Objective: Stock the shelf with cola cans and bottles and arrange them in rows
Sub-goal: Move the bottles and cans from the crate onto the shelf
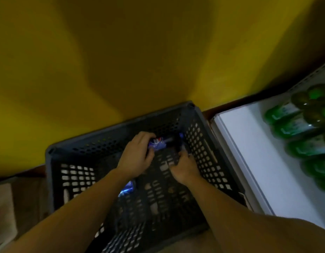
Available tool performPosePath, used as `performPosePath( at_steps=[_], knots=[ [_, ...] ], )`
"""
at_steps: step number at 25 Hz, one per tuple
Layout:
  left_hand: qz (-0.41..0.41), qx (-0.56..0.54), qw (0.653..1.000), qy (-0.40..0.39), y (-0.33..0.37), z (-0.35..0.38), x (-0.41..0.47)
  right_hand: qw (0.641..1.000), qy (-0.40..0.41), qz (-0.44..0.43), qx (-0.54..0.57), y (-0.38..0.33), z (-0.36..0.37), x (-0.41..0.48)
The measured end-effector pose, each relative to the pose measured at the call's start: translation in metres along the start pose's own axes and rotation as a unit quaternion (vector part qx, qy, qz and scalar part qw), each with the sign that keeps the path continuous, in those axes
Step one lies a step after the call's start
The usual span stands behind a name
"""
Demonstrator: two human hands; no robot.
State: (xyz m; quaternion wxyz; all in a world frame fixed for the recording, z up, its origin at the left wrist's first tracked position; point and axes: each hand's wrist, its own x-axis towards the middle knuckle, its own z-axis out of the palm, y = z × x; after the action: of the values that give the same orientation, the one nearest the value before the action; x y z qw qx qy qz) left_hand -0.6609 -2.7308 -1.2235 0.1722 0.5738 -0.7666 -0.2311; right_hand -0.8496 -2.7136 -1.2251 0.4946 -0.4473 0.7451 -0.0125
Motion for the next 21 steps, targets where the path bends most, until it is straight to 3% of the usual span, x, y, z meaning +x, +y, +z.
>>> performPosePath(
  at_steps=[3, 5, 9, 11, 13, 17, 21],
  knots=[
    [-0.009, 0.064, 0.993, -0.095, -0.029, 0.068, 0.032, 0.995, 0.028, 0.088, 0.033, 0.027, 0.028, 0.040],
    [-0.036, 0.103, 0.983, -0.146, -0.042, 0.109, 0.040, 0.992, 0.042, 0.118, -0.004, 0.038, 0.036, 0.063],
    [-0.093, 0.180, 0.973, -0.113, -0.042, 0.147, 0.046, 0.980, 0.119, 0.074, -0.143, 0.061, 0.038, 0.086],
    [-0.128, 0.213, 0.962, -0.111, -0.037, 0.154, 0.051, 0.966, 0.108, 0.057, -0.227, 0.074, 0.041, 0.089],
    [-0.176, 0.231, 0.947, -0.138, -0.036, 0.161, 0.050, 0.965, 0.079, 0.090, -0.234, 0.085, 0.046, 0.095],
    [-0.269, 0.123, 0.936, -0.188, -0.045, 0.165, 0.026, 0.986, -0.007, 0.158, -0.053, 0.091, 0.053, 0.106],
    [-0.254, -0.044, 0.962, -0.086, -0.047, 0.155, -0.006, 0.985, 0.013, 0.167, 0.036, 0.073, 0.053, 0.096]
  ],
)
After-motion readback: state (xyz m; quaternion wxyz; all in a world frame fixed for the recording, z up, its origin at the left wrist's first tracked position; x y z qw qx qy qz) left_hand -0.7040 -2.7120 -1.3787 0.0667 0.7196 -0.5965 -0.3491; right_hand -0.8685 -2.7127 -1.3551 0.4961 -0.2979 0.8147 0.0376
